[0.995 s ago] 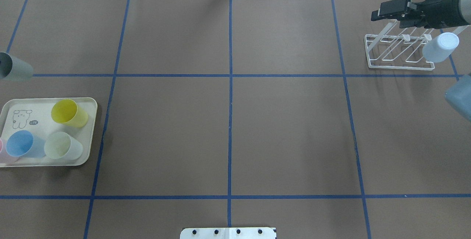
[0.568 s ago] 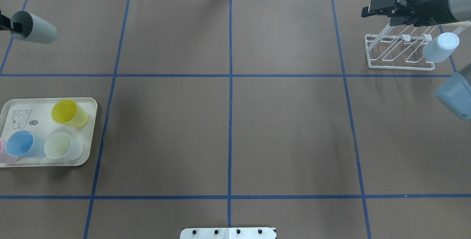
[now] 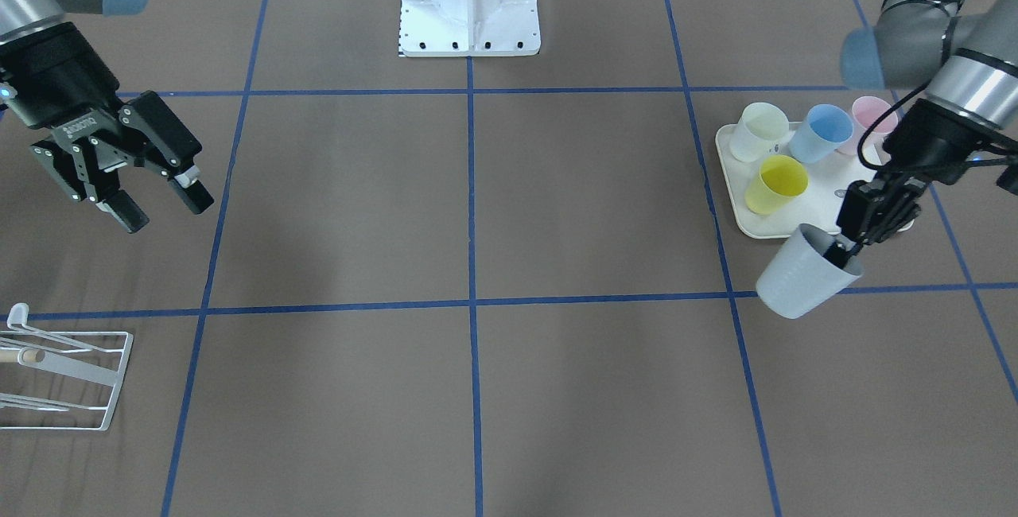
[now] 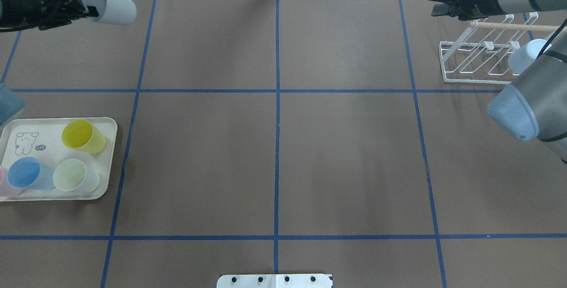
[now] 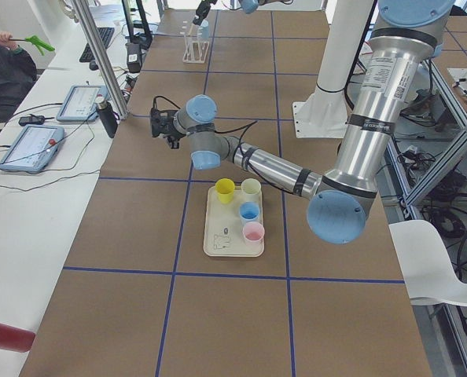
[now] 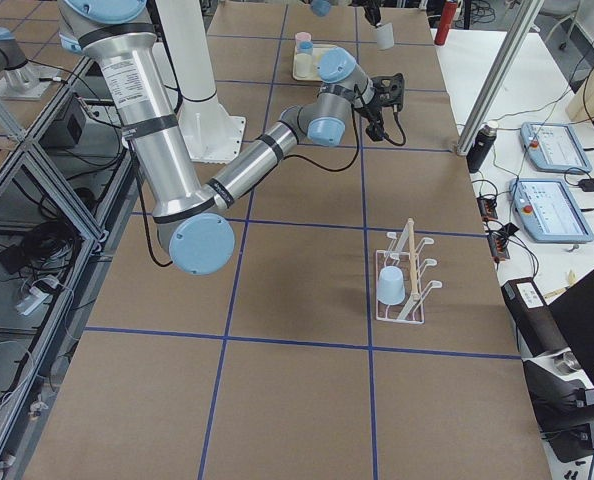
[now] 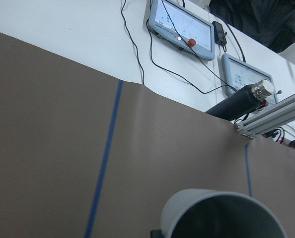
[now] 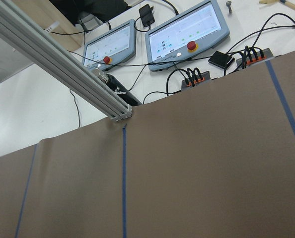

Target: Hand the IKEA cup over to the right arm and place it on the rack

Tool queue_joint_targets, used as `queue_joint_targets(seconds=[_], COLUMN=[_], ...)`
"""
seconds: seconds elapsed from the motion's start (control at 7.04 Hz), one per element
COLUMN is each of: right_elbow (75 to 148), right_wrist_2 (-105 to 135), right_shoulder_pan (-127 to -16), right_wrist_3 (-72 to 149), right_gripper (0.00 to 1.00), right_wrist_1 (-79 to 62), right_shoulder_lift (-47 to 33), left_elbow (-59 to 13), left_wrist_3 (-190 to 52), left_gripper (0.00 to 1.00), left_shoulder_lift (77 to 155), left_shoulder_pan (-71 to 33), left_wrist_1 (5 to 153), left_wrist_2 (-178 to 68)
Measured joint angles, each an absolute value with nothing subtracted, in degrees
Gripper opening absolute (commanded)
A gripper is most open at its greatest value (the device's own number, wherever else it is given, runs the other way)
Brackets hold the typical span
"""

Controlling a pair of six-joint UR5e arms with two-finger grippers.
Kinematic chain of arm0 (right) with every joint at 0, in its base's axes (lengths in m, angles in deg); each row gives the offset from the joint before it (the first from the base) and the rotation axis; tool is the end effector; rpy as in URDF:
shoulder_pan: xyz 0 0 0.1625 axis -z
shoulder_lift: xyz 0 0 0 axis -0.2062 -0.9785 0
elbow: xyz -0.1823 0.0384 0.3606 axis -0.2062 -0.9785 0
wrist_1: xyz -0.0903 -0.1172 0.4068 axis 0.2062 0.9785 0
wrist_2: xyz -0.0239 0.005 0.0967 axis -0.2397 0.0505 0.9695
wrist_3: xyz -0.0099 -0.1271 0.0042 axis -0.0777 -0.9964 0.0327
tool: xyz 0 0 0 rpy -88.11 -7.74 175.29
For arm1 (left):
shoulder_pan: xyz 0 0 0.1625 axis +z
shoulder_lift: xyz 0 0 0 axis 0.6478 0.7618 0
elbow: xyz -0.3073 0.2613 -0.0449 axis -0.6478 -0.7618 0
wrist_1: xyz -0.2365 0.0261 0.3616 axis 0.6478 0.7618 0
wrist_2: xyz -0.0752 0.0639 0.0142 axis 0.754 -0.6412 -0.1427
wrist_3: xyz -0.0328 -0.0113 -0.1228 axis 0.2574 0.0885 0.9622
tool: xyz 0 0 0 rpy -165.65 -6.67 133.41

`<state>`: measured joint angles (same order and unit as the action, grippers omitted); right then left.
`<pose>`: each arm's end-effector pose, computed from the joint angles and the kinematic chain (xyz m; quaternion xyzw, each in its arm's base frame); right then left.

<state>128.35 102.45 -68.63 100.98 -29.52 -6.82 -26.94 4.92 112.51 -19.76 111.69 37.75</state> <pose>-0.2525 -0.5479 0.2093 0.2191 -0.5765 0.2060 0.7598 0.2437 -0.5872 0.3293 0.1808 0.6188 -0.2523 0.7216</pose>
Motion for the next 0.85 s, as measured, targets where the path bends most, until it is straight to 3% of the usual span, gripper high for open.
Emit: queue_joint_targets(seconds=[0.43,0.85], right_elbow=[124.32,123.35], right_wrist_2=[94.21,86.0], right_shoulder_pan=[-63.71,-58.81], right_wrist_3=[116.74,125.62], right_gripper=[1.0,1.0], right_wrist_1=[-45.17,-51.24], right_shoulder_lift=[-6.3,-4.44], left_elbow=[-26.34,-24.11], left_wrist_3=[26.86,42.44], left_gripper=[0.0,0.0], left_shoulder_lift=[117.16,123.59], left_shoulder_pan=[-12.53,-2.16], left_wrist_1=[121.99,133.12], left_wrist_2=[29.63,16.08])
